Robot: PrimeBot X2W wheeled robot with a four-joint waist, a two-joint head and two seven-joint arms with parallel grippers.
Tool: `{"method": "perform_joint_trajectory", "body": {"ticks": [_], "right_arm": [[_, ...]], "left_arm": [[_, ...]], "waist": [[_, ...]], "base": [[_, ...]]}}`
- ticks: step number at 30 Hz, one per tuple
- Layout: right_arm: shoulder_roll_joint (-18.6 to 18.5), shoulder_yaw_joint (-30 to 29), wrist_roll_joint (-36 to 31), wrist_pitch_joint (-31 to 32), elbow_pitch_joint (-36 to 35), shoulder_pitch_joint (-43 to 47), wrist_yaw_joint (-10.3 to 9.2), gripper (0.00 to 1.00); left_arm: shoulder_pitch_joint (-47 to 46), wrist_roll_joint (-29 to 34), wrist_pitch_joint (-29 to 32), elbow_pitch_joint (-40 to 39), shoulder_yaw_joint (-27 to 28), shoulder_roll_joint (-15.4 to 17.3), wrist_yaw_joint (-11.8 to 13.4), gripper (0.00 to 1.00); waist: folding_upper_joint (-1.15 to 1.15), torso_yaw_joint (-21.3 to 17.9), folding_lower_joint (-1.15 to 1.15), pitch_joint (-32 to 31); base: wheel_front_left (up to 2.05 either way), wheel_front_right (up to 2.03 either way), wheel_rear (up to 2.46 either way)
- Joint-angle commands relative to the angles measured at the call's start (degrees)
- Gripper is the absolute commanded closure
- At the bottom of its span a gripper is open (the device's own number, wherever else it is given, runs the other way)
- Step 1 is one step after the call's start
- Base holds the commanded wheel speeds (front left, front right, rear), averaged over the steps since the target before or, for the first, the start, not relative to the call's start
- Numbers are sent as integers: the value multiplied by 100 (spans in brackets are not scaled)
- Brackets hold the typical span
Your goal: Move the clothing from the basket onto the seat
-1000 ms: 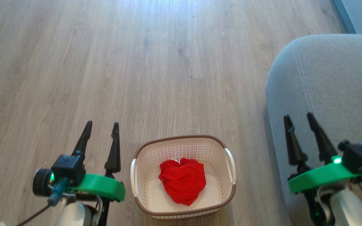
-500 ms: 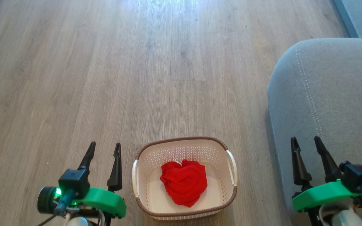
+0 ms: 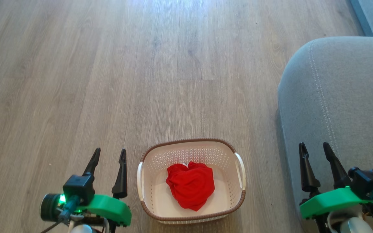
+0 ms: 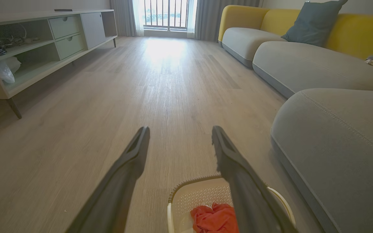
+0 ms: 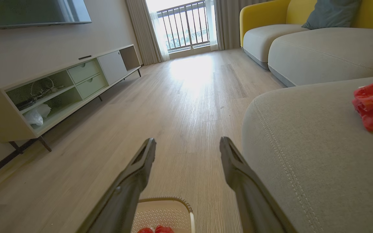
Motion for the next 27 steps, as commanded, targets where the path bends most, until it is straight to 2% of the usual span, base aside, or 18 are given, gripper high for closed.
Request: {"method": "perform_joint_trajectory", "body": {"ticks": [1, 27], "right_arm": [[-30, 120, -47, -52, -160, -159, -1, 0], [10, 55, 20, -52, -171, -268, -1, 0]], "left_arm": [[-198, 18, -28, -165, 158, -12, 5, 0], [-293, 17, -28, -201, 96, -13, -47, 0]], "waist": [[0, -5, 0, 13], [0, -49, 0, 168]], "base": [[0, 0, 0], [0, 0, 0]]}}
